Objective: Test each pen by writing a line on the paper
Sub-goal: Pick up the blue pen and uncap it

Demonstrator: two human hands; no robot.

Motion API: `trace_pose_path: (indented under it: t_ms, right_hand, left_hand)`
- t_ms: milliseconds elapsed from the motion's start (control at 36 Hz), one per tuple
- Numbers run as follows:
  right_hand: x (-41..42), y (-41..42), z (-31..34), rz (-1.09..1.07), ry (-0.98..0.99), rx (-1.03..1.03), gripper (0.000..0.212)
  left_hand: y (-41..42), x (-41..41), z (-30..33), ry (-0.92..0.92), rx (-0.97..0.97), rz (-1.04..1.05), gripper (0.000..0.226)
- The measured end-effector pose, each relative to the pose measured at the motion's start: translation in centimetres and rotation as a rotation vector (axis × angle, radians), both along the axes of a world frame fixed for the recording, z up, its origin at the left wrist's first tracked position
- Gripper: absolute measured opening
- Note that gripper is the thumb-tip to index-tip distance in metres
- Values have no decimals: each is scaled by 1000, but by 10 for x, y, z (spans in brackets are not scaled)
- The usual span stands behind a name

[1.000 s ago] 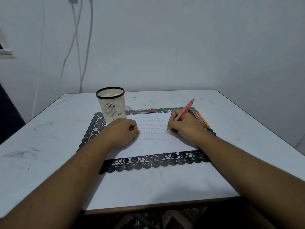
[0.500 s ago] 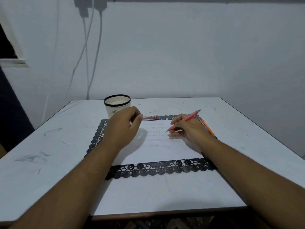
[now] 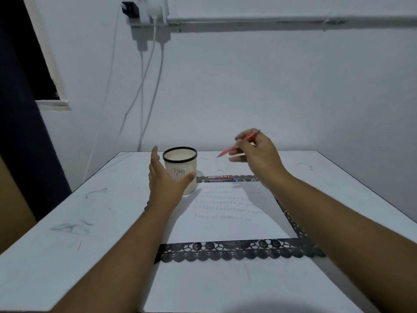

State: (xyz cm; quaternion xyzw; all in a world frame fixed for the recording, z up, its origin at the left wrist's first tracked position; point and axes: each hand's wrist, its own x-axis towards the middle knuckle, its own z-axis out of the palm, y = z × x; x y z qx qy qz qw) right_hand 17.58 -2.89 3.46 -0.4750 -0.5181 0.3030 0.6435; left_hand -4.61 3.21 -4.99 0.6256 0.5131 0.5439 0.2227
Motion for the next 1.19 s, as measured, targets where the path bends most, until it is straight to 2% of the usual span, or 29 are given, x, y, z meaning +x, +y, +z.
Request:
trace_pose_path:
  t_ms: [83, 194, 278, 417, 667, 778, 889, 972, 1056, 1139, 1167, 1194]
  right_hand:
    - [-20, 15, 21, -57, -175, 151, 17]
    - [-48, 38, 39, -123, -427, 286, 31]
    - [-67, 54, 38, -152, -622, 273, 33]
    - [-85, 73, 22, -188, -828, 131, 17]
    - [-92, 83, 5, -150, -915, -78, 19]
    - [-78, 77, 4, -111, -790, -71, 31]
    - [-52, 55, 1, -147, -651, 15, 17]
    - [-29, 30, -13, -143, -661, -21, 9]
    - [-8, 12, -37, -145, -797, -134, 21]
    - [5, -1, -56, -138, -936, -217, 32]
    - [8, -5, -60, -141, -982, -236, 33]
    - [10, -8, -65, -146, -1032, -251, 33]
  left_hand:
    - [5, -2, -5, -48, -102, -48, 134]
    - [8, -1, -6, -38, -138, -76, 128]
    - [13, 0, -8, -51, -117, -88, 122]
    - [17, -2, -9, -48, -97, -105, 118]
    - [25, -7, -15, -20, -77, -98, 114]
    - [27, -8, -17, -13, -74, -103, 114]
    - [14, -6, -4, 60, 20, 15, 116]
    - [-7, -4, 13, 159, 356, 122, 96]
    - [-20, 2, 22, 260, 703, 165, 57]
    - [-32, 17, 23, 385, 787, -7, 19]
    - [-36, 22, 21, 459, 749, -72, 12]
    - [-39, 28, 18, 548, 683, -118, 16]
